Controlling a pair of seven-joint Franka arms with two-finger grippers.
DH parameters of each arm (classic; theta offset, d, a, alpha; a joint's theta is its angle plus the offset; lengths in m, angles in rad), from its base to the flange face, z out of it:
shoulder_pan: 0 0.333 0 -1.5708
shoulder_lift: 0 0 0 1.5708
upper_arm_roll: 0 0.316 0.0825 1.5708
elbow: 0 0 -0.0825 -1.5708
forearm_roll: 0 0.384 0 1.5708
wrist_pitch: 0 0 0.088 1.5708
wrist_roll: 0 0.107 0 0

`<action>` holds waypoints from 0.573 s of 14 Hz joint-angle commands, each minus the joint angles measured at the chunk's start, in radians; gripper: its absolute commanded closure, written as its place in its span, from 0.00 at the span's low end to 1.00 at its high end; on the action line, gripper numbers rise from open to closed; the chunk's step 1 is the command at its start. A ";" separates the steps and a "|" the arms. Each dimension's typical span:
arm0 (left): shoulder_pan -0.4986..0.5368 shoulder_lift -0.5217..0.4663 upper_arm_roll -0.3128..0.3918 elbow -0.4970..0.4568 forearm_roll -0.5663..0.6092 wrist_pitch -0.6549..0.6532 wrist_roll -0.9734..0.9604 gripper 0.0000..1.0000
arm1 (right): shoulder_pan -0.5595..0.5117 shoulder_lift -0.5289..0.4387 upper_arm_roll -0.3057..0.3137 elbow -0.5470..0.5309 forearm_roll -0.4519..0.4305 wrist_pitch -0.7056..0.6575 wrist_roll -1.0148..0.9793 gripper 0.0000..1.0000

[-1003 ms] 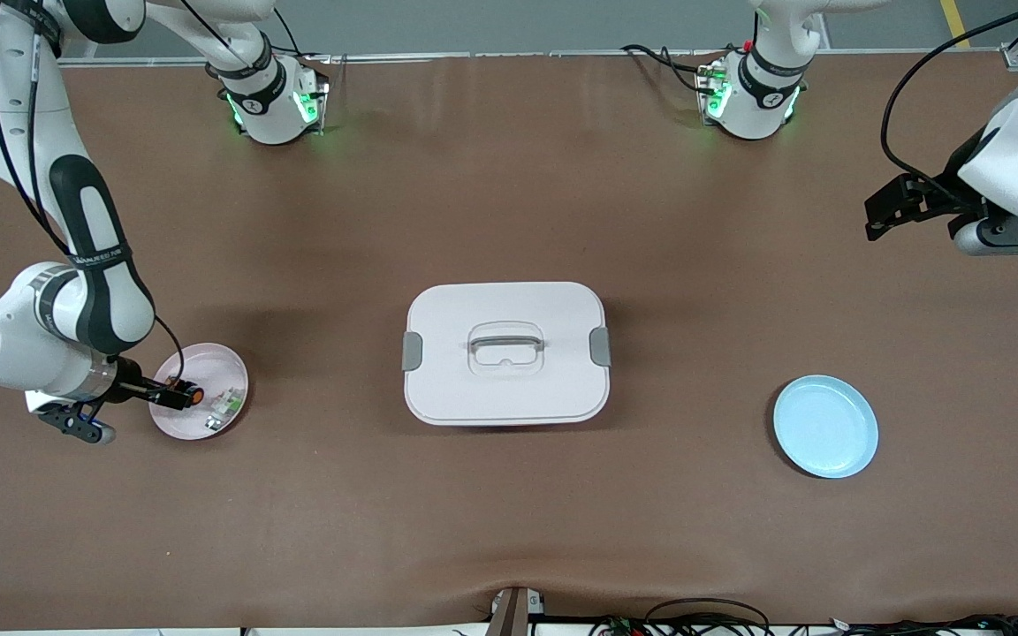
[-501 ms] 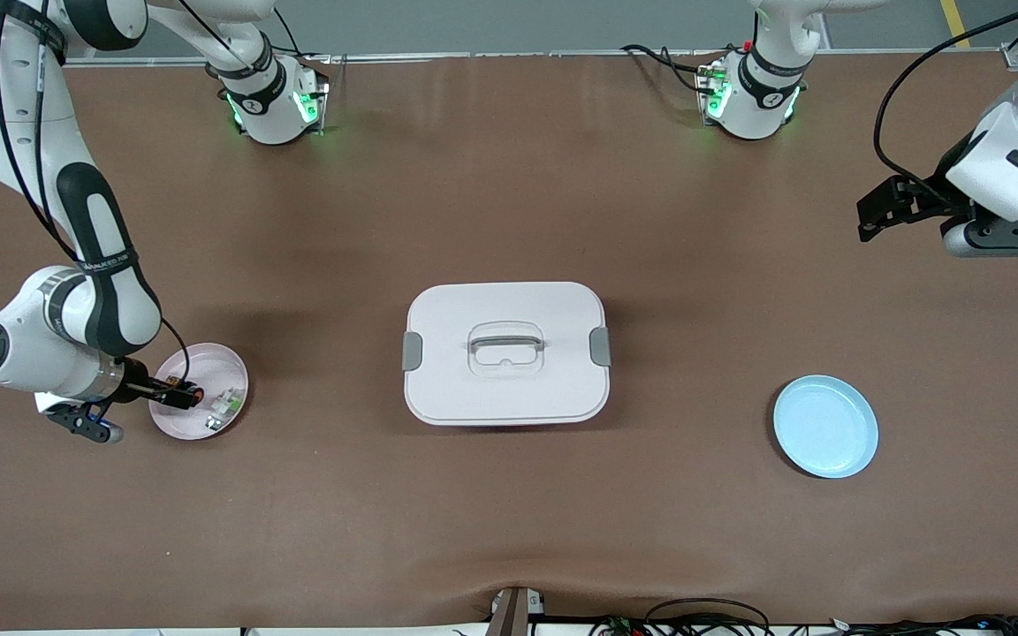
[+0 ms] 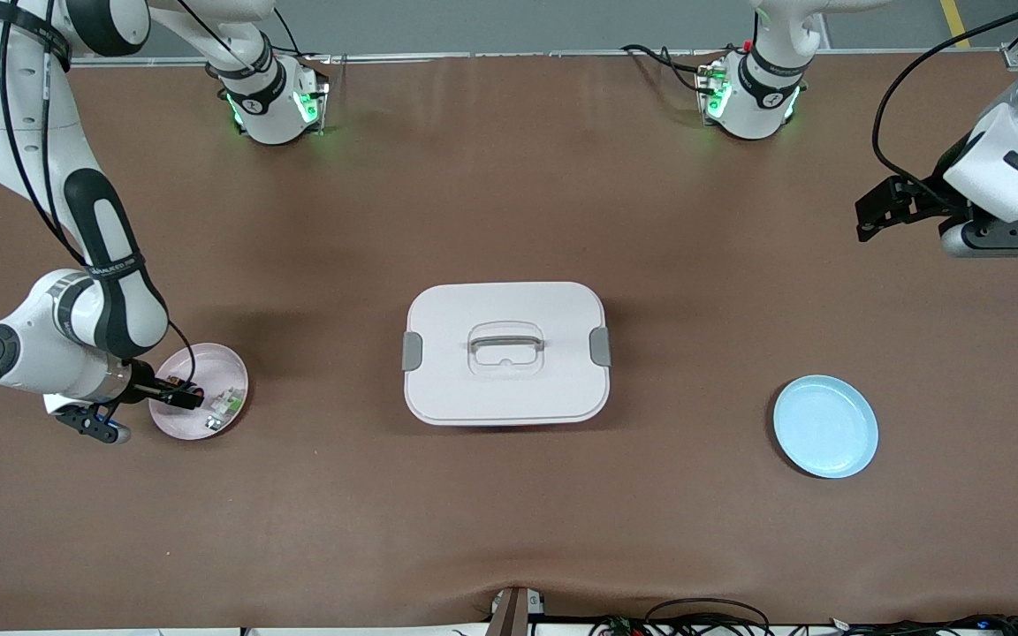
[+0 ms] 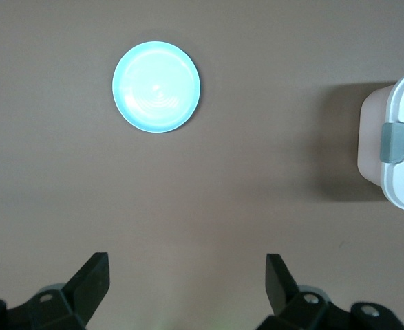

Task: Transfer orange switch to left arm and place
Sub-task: 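Lower the right gripper and close it on the orange switch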

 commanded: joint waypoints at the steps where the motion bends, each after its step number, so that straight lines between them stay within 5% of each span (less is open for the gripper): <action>1: 0.005 -0.020 -0.009 -0.021 0.019 0.014 0.017 0.00 | 0.002 0.010 0.003 0.005 0.015 0.012 0.009 0.00; 8: 0.005 -0.019 -0.009 -0.021 0.019 0.015 0.017 0.00 | 0.003 0.010 0.003 0.002 0.014 0.019 0.003 0.00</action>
